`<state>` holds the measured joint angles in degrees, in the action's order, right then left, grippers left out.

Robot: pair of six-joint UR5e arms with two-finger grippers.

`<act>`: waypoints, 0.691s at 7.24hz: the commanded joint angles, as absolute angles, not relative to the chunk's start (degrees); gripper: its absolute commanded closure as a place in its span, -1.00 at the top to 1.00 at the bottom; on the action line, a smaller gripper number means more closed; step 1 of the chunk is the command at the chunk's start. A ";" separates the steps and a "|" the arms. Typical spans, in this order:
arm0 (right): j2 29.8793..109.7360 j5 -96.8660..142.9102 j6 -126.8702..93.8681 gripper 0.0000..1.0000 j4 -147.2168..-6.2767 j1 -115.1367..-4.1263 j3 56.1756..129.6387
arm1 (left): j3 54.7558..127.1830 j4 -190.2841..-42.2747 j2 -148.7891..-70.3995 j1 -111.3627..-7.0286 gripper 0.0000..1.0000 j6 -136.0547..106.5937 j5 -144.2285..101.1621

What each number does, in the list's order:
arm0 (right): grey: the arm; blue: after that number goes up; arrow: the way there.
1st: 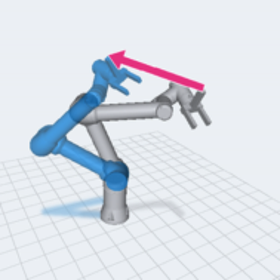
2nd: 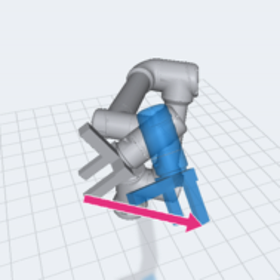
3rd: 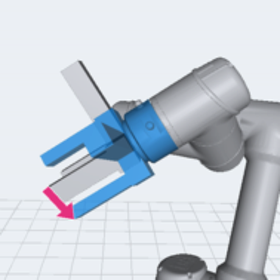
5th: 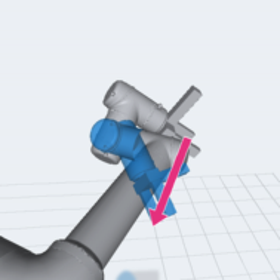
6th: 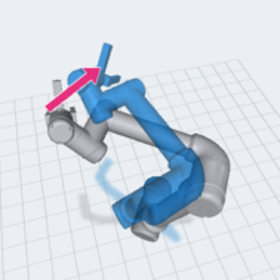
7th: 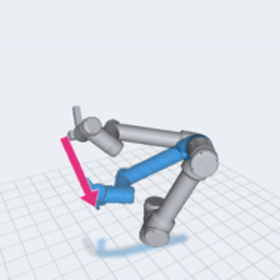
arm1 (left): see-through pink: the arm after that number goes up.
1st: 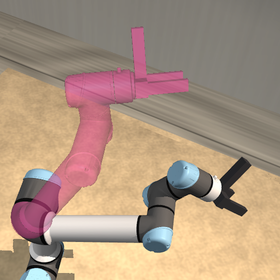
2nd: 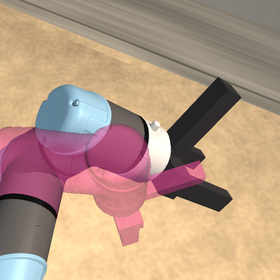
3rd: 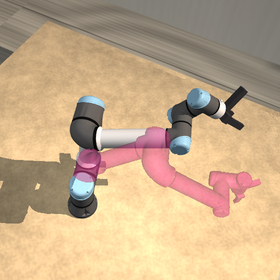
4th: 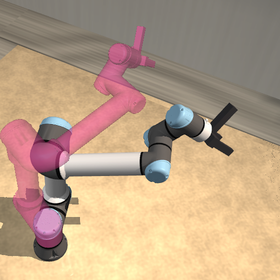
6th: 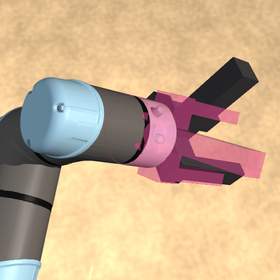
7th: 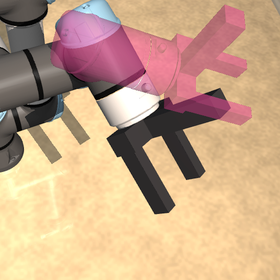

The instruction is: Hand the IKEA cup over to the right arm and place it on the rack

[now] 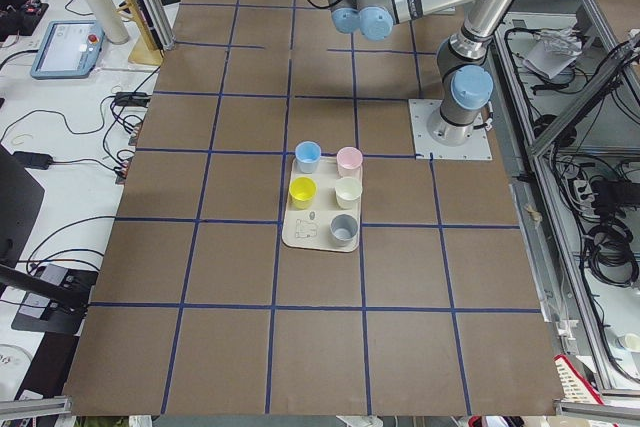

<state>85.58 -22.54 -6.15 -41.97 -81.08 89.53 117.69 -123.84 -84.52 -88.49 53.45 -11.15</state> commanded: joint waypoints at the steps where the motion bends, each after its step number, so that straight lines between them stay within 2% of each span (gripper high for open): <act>1: 85.60 -21.88 -6.15 0.96 -42.10 -83.23 89.39 | 117.69 -123.84 -84.73 -88.51 -1.00 53.44 -11.16; 2: 85.61 -22.06 -6.24 0.96 -42.01 -83.23 89.12 | 117.69 -123.84 -84.64 -88.51 -1.00 53.44 -11.16; 4: 85.26 -22.41 -5.98 0.60 -42.28 -83.06 88.95 | 117.69 -123.84 -84.64 -88.51 -1.00 53.44 -11.16; 5: 85.17 -22.85 -5.80 0.50 -42.28 -82.62 89.03 | 117.69 -123.84 -84.73 -88.51 -1.00 53.44 -11.16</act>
<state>85.30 -22.36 -5.99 -42.25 -82.99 89.04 117.69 -123.84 -84.72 -88.51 53.44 -11.16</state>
